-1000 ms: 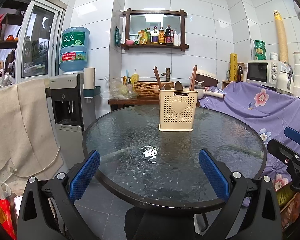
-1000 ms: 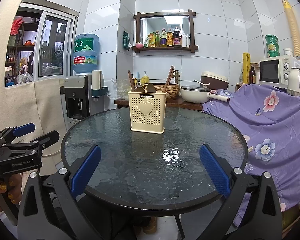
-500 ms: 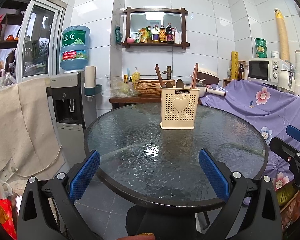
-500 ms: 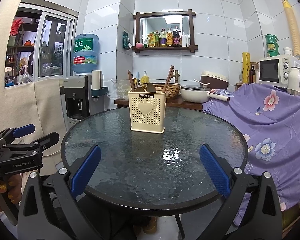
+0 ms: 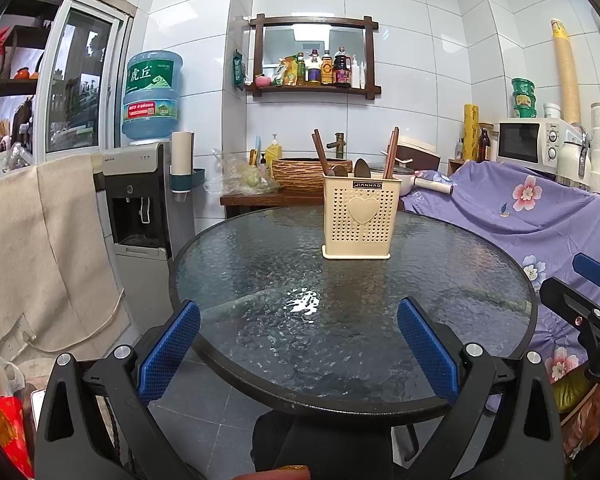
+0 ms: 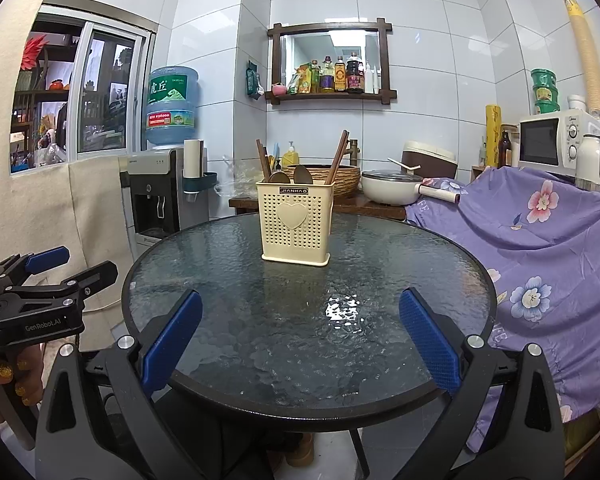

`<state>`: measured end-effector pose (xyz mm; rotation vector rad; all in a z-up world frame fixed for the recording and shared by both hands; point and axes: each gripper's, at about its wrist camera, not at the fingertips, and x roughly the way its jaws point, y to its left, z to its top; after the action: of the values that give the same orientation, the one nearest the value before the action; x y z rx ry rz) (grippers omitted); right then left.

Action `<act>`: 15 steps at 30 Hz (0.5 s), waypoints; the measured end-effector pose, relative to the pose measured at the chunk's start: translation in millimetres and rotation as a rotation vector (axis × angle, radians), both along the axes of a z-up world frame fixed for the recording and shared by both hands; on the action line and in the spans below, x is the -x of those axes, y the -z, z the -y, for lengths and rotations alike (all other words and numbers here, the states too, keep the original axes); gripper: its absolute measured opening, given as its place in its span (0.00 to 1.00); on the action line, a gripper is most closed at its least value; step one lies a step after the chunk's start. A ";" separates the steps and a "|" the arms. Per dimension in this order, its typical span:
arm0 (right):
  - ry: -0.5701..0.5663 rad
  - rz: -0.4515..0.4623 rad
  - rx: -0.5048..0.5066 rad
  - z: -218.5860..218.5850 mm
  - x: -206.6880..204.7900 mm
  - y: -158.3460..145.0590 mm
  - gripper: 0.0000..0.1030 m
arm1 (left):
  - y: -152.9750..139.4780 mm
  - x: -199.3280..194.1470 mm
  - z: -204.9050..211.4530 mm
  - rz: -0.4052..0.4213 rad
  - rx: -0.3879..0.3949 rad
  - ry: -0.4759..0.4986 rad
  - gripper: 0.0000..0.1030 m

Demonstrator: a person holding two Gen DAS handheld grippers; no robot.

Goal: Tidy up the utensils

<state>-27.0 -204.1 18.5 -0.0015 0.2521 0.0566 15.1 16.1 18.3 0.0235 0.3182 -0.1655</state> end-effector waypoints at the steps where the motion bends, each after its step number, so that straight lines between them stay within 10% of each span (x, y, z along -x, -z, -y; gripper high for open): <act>1: 0.000 0.001 0.000 0.0 -0.1 -0.1 0.94 | -0.1 0.0 0.2 0.000 0.000 -0.001 0.94; 15: -0.003 -0.006 0.002 0.2 -1.0 2.4 0.94 | 0.2 -2.0 -2.3 -0.006 0.024 0.001 0.94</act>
<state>-26.0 -204.3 16.1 -0.0040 0.2583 0.0590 17.1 18.3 18.1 -0.0010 0.3226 -0.1702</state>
